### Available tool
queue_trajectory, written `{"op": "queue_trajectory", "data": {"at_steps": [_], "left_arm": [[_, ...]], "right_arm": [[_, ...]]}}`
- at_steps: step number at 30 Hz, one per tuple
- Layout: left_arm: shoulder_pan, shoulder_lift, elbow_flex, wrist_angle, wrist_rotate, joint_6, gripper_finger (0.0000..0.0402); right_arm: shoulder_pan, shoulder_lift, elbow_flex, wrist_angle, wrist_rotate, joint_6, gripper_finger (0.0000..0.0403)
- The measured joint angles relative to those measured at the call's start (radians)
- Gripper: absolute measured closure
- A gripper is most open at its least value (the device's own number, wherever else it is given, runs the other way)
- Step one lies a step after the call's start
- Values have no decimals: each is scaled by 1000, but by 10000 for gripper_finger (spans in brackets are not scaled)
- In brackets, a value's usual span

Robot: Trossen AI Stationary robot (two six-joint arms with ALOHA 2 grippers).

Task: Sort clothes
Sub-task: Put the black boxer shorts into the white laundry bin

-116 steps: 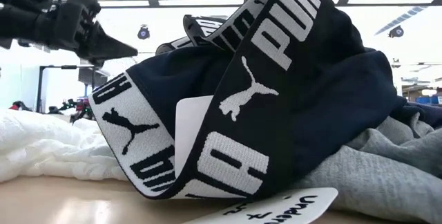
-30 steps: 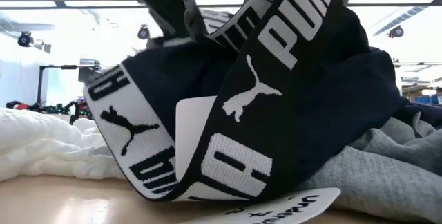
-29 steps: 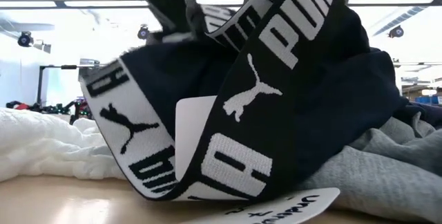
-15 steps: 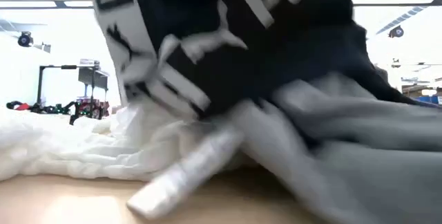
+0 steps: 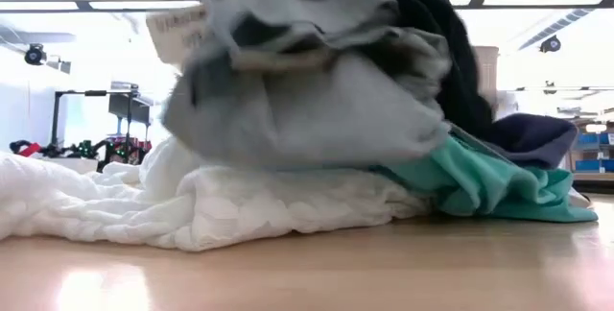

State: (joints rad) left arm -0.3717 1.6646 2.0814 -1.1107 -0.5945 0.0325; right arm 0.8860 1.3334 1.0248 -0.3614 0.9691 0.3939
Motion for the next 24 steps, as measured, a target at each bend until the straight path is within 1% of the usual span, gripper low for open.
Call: {"op": "queue_trajectory", "data": {"at_steps": [3,5,7,9,12,16,19,22,24], "left_arm": [[0,-1,35,2,0,7,401],[-1,-2,39,2,0,8,401],[-1,-2,29,2,0,6,401],[-1,-1,8,10,1,4,401],[-2,0,-33,47,4,7,402],[-2,2,-78,91,9,11,402],[-2,2,-93,115,9,12,402],[-2,2,-95,132,10,16,401],[-2,2,-95,136,10,17,401]], "right_arm": [[0,0,0,0,1,12,403],[-3,0,0,4,16,49,402],[-5,0,0,8,37,63,393],[-10,2,0,20,47,59,374],[-26,10,0,88,54,-13,328],[-70,31,1,198,55,-128,249],[-116,50,1,251,54,-162,195],[-162,68,1,268,49,-166,158],[-190,84,1,271,48,-167,144]]}}
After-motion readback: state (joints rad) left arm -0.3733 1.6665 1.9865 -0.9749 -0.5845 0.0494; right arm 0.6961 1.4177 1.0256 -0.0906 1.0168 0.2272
